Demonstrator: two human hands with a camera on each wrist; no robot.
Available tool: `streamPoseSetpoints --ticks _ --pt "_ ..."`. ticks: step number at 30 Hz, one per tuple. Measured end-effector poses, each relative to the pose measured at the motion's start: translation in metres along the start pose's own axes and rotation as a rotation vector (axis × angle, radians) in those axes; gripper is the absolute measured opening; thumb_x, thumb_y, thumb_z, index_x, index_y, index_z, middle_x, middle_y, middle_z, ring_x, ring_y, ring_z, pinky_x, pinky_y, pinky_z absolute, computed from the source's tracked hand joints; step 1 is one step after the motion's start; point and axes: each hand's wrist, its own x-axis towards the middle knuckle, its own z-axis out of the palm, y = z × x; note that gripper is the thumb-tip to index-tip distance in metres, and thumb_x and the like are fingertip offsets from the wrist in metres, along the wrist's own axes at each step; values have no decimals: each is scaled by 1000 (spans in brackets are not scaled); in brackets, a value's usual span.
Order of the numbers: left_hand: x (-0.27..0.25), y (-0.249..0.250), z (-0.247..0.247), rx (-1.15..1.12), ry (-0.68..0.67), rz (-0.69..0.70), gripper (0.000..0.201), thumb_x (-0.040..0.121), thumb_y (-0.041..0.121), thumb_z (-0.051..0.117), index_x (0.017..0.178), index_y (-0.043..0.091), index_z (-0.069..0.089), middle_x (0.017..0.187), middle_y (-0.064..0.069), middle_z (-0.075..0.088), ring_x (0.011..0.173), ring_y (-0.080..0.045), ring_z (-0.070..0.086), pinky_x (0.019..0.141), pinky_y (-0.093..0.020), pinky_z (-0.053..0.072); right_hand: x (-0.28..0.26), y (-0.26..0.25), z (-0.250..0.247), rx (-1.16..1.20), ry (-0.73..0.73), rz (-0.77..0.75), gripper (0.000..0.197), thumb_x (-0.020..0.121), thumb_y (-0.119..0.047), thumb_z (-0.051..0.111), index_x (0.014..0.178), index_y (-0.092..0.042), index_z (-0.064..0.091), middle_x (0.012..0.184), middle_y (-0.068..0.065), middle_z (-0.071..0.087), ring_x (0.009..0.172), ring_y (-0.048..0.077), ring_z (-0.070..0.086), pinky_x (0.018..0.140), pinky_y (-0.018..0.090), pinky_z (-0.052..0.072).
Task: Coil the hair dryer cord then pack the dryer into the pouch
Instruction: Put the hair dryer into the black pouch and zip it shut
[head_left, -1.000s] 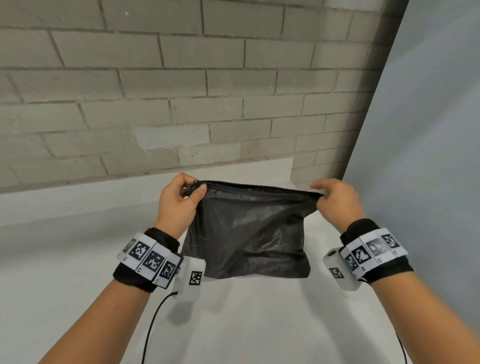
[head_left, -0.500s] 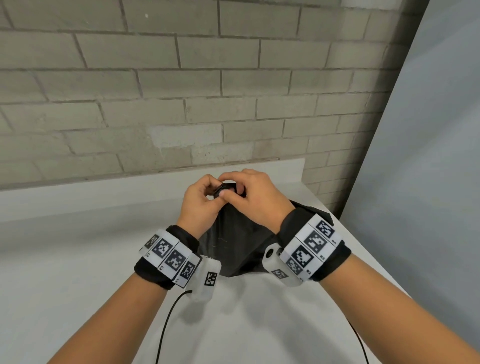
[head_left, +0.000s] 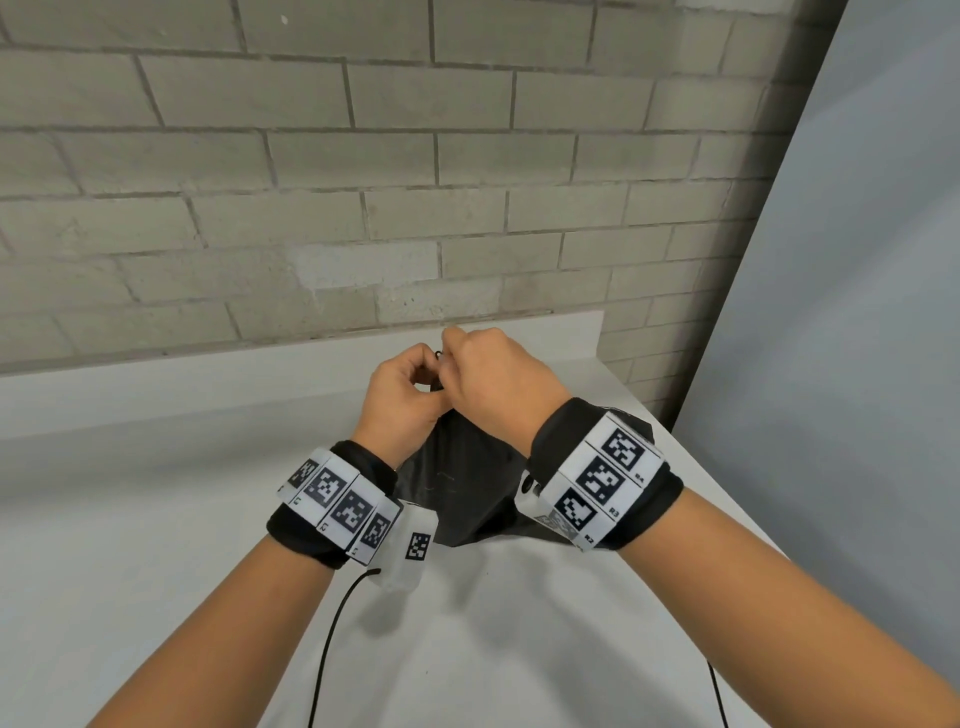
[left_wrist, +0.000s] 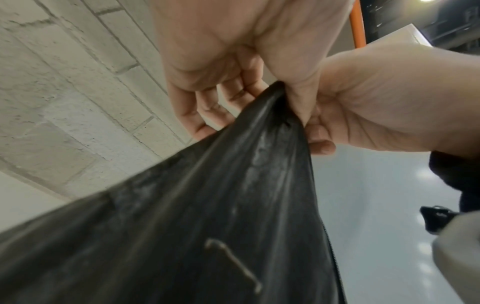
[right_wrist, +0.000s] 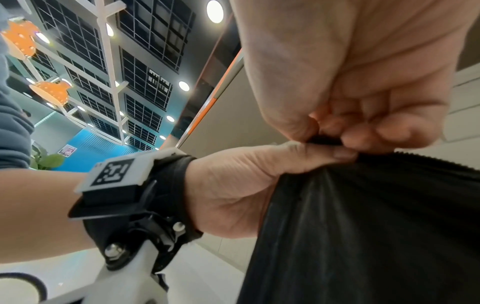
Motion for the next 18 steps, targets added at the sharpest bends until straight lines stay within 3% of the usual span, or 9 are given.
streamPoseSetpoints --ticks 2,5,7,9,13,16,18 --pt "-1 1 0 22 -6 15 32 68 -11 62 59 16 49 60 -1 52 60 -9 48 66 -24 43 1 -1 0 0 -2 31 23 96 -16 36 106 -1 50 74 8 47 73 24 45 63 31 35" --pt "0 0 -3 51 5 34 30 70 -1 69 61 20 50 62 2 53 63 -9 49 69 -20 43 3 5 0 159 37 71 23 95 -16 38 100 0 54 75 8 49 72 23 47 60 28 36" --pt "1 0 -7 94 -14 57 28 71 2 70 63 22 51 64 4 56 64 -5 52 68 -15 45 0 9 2 256 79 64 19 94 -15 42 91 -2 56 67 2 47 71 20 47 52 22 33" --pt "0 0 -11 111 -62 77 22 74 4 67 67 20 53 69 3 59 71 -7 57 69 -16 48 -3 13 3 311 116 56 16 92 -13 45 88 -2 56 68 3 50 70 19 48 53 15 33" --pt "-4 -2 -15 149 -94 203 10 82 7 60 76 14 57 77 1 63 77 -10 61 74 -8 47 -5 19 7 386 181 45 14 90 -11 44 87 -2 55 71 8 55 68 21 51 59 26 41" --pt "-5 -7 -16 178 -65 239 6 82 12 57 80 6 58 82 -9 65 77 -15 62 74 -7 47 -5 22 11 391 190 43 13 90 -10 43 79 -8 50 66 3 50 63 18 45 53 15 34" --pt "-5 -10 -16 138 -44 206 9 85 10 55 76 14 55 80 -1 64 73 -6 62 68 -9 47 -5 27 13 415 220 68 15 89 -10 42 76 -8 48 62 1 47 61 17 43 52 16 35"
